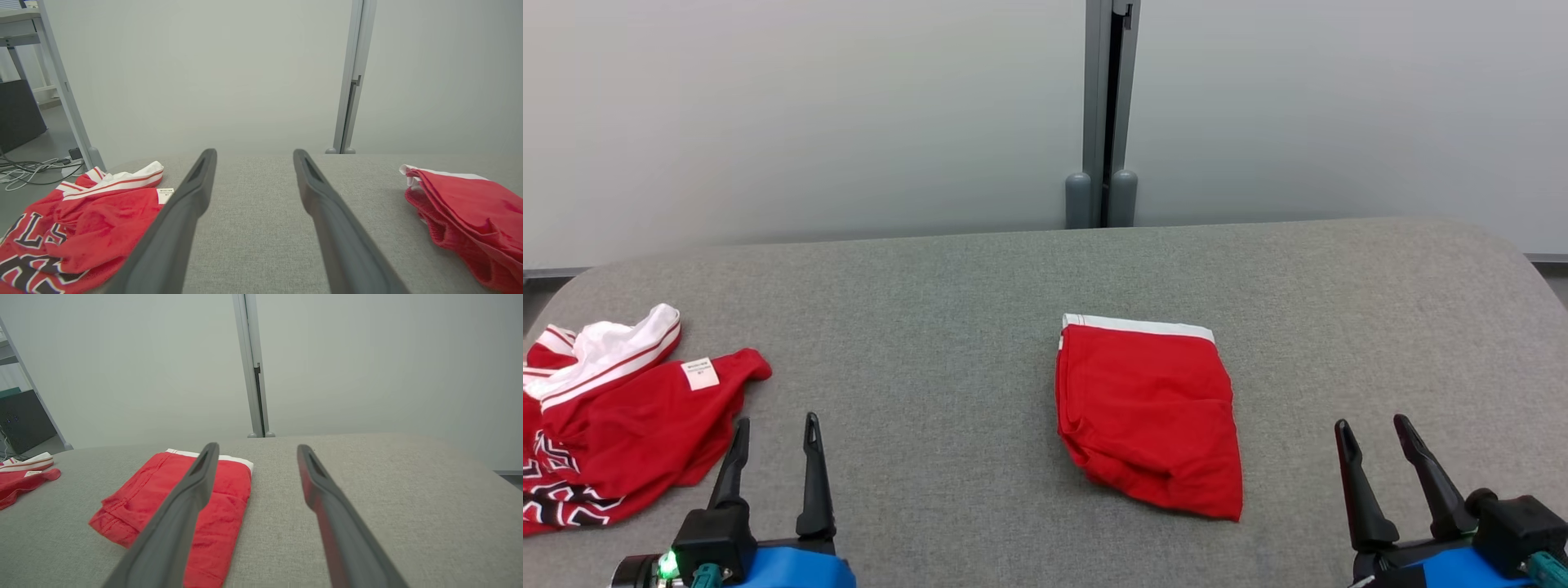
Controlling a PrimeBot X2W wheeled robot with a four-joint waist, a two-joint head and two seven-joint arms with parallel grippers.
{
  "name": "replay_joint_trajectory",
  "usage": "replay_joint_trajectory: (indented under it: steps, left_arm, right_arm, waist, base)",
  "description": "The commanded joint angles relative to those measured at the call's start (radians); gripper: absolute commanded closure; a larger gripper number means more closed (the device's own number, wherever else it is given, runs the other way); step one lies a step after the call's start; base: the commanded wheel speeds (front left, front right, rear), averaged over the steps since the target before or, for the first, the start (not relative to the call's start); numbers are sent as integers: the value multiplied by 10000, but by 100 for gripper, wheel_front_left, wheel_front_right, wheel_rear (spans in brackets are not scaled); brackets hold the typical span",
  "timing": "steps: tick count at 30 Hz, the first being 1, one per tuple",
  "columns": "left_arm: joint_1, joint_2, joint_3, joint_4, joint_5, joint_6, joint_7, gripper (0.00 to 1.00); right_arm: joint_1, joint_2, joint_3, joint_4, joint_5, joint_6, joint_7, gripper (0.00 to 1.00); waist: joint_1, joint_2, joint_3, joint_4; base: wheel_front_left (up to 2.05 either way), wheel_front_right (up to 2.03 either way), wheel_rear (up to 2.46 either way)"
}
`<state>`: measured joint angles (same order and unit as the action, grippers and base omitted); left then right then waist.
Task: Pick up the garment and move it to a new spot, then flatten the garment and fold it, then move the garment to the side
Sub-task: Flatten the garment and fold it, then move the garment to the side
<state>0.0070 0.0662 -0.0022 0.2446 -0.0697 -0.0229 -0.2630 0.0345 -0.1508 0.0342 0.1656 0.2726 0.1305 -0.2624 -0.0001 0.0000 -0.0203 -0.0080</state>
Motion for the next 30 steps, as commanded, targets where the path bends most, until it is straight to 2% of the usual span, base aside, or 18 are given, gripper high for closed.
replay_joint_trajectory:
  steps: [1,9,30]
  left_arm:
    - [129,32,26,-68,-24,0,-27,0]
    - [293,94,65,80,-104,-69,-25,0]
    - [247,112,-7,196,-153,32,-27,0]
  right_arm:
    - [176,68,-68,-71,-119,5,-34,0]
    - [399,329,-165,-123,-528,5,241,0]
    - [482,439,-196,-129,-734,5,471,0]
  waist:
    - [1,0,-15,32]
    - [1,0,-109,119]
    - [1,0,-111,210]
  base:
    - [0,0,0]
    - [0,0,0]
    - [0,0,0]
